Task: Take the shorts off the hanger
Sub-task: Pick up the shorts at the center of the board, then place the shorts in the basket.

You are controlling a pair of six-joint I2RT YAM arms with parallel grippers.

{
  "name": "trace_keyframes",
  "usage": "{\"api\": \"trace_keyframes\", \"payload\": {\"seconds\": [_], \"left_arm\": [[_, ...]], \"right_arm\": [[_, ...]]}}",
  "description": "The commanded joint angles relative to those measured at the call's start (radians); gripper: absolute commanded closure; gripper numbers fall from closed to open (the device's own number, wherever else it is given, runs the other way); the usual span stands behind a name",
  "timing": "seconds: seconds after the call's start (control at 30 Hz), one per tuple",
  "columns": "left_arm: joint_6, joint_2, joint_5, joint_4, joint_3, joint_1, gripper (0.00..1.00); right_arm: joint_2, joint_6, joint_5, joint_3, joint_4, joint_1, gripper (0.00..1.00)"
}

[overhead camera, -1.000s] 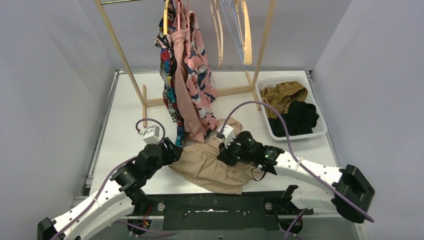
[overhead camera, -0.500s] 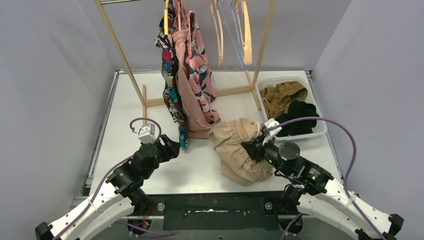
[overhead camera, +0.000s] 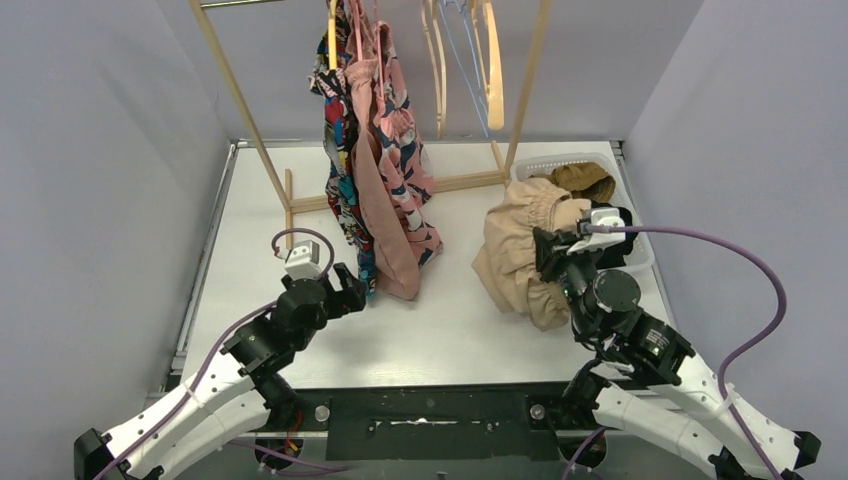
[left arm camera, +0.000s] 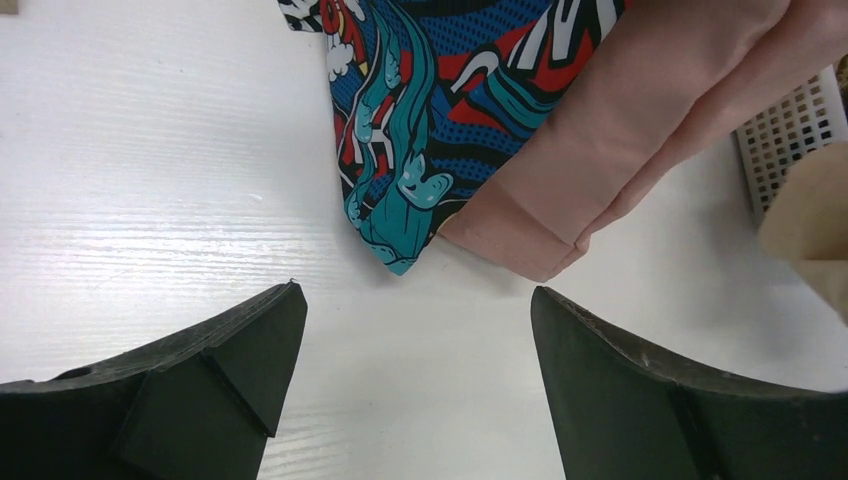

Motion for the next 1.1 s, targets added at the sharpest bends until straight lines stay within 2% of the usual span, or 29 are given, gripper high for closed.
{"api": "trace_keyframes", "payload": {"seconds": [0.0, 0.1, 0.2, 0.53, 0.7, 0.77, 0.93, 1.07], "left_arm": [[0.026, 0.037, -0.061, 0.015, 0.072, 0.007, 0.16], [0.034, 0.058, -0.063, 0.018, 0.081, 0.009, 0.16], [0.037, 0.067, -0.063, 0.024, 0.089, 0.009, 0.16], [0.052, 0.049, -0.059, 0.029, 0.089, 0.013, 0.15], [0.052, 0.033, -0.056, 0.022, 0.090, 0.017, 0.15], [0.052, 0.027, -0.056, 0.023, 0.087, 0.019, 0.15], [0.062, 0.020, -0.058, 0.024, 0.085, 0.023, 0.15], [0.065, 0.027, -0.065, 0.031, 0.081, 0.026, 0.15]], "right_arm": [[0.110, -0.096, 0.263, 0.108, 0.135, -0.014, 1.00], [0.167, -0.127, 0.345, 0.151, 0.145, -0.056, 1.00], [0.201, -0.153, 0.283, 0.199, 0.169, -0.155, 1.00], [0.484, -0.001, -0.411, 0.556, 0.089, -0.811, 1.00], [0.647, 0.133, -0.715, 0.687, 0.097, -1.015, 1.00], [0.686, 0.192, -0.809, 0.667, 0.134, -1.054, 1.00], [0.744, 0.264, -0.935, 0.636, 0.218, -1.091, 1.00], [0.770, 0.273, -0.963, 0.683, 0.213, -1.094, 1.00]]}}
